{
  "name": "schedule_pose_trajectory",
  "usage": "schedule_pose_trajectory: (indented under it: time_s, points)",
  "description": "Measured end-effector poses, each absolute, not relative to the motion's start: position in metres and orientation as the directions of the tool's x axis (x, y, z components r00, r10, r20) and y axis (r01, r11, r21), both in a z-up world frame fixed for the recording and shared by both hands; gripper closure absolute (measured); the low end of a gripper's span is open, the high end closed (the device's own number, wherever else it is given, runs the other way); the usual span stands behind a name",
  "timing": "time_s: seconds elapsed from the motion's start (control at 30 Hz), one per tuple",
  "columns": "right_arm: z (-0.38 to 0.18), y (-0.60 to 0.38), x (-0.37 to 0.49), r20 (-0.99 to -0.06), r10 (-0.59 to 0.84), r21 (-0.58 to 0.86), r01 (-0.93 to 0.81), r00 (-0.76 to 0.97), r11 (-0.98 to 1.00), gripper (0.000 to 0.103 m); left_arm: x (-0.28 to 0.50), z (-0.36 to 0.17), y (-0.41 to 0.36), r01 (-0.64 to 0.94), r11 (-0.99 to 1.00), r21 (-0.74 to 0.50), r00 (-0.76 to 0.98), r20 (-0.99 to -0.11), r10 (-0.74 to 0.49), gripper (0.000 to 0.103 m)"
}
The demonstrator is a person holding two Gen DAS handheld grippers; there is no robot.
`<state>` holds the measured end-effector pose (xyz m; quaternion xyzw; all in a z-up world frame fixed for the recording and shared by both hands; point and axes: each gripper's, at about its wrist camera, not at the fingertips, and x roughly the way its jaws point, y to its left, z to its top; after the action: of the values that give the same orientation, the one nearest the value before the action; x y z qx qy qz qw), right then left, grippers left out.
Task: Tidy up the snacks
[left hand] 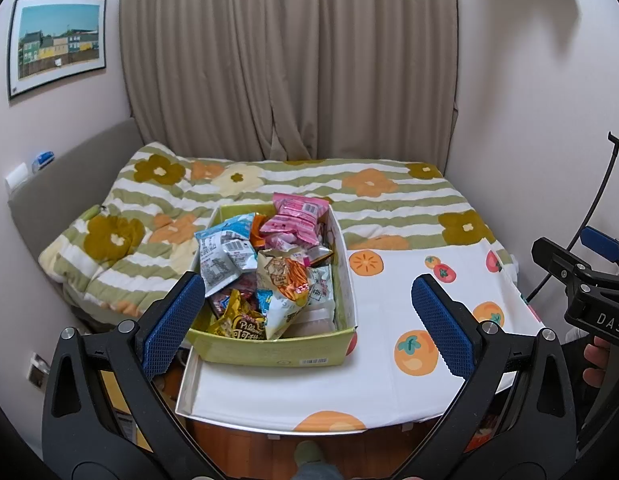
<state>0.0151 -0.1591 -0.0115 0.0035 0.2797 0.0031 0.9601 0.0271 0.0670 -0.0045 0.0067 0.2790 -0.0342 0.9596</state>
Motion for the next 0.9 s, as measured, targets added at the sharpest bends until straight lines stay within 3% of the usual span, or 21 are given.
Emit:
schedule_pose_trajectory:
  time_s: [0.9]
  points:
    - [-0.0107, -0.164, 0.0201, -0.536, 0.004, 0.008, 0.0, 0.844, 1.0, 0.007, 0.0276, -0.0015, 0.065, 0.066, 0.998, 0.013, 0.851, -0.523, -0.05, 0.0]
